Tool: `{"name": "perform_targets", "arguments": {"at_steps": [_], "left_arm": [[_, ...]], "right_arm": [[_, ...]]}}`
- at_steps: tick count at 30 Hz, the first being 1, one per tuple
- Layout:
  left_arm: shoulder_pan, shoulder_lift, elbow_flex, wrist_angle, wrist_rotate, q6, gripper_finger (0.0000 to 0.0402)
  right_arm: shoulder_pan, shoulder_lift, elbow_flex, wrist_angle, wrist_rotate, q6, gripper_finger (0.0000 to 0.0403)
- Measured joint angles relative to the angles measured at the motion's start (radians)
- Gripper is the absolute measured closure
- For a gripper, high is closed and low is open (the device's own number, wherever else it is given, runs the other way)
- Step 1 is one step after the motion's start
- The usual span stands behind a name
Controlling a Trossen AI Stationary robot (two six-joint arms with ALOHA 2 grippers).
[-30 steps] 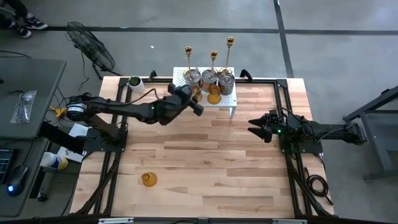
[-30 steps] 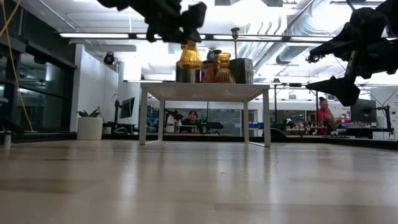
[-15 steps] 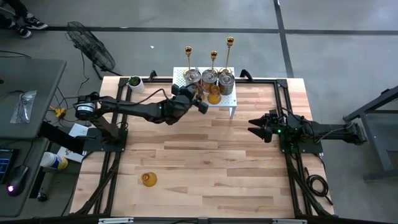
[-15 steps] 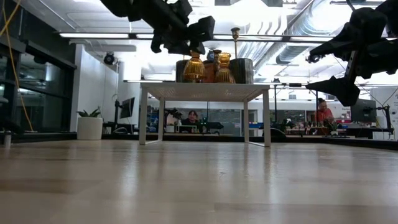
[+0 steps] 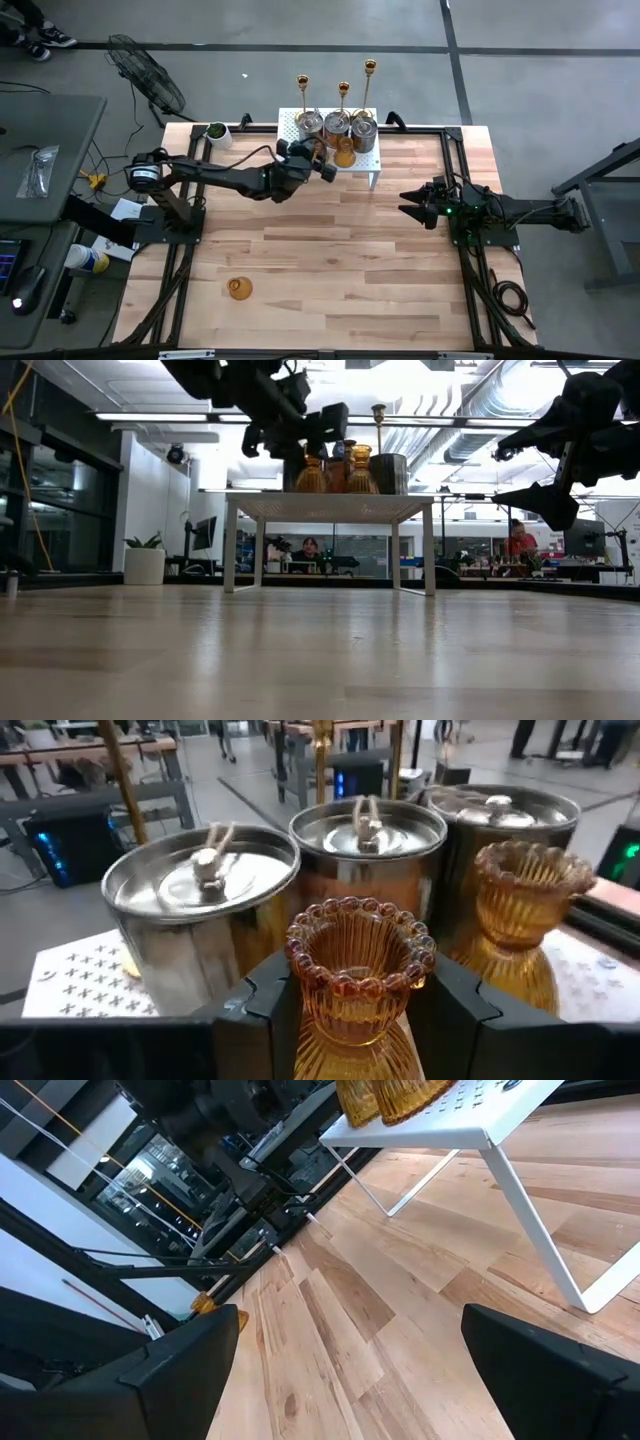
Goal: Pick & Place candle stick holders
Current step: Put the right orange glass candle holder on the shelf
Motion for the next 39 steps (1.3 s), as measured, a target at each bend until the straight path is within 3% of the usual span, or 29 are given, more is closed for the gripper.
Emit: {"name": "perform_targets", "arguments": {"at_steps": [12, 39], "left_arm": [[0.007, 0.026, 0.001, 0.034, -0.037, -0.012, 0.0266], [0.013, 0.028, 0.001, 0.034, 0.011, -0.014, 0.0239]], "right_arm": [[0.000, 0.000, 0.000, 0.000, -0.001, 0.000, 0.0027], [0.000, 0.000, 0.000, 0.000, 0.000, 0.000, 0.0027]]}}
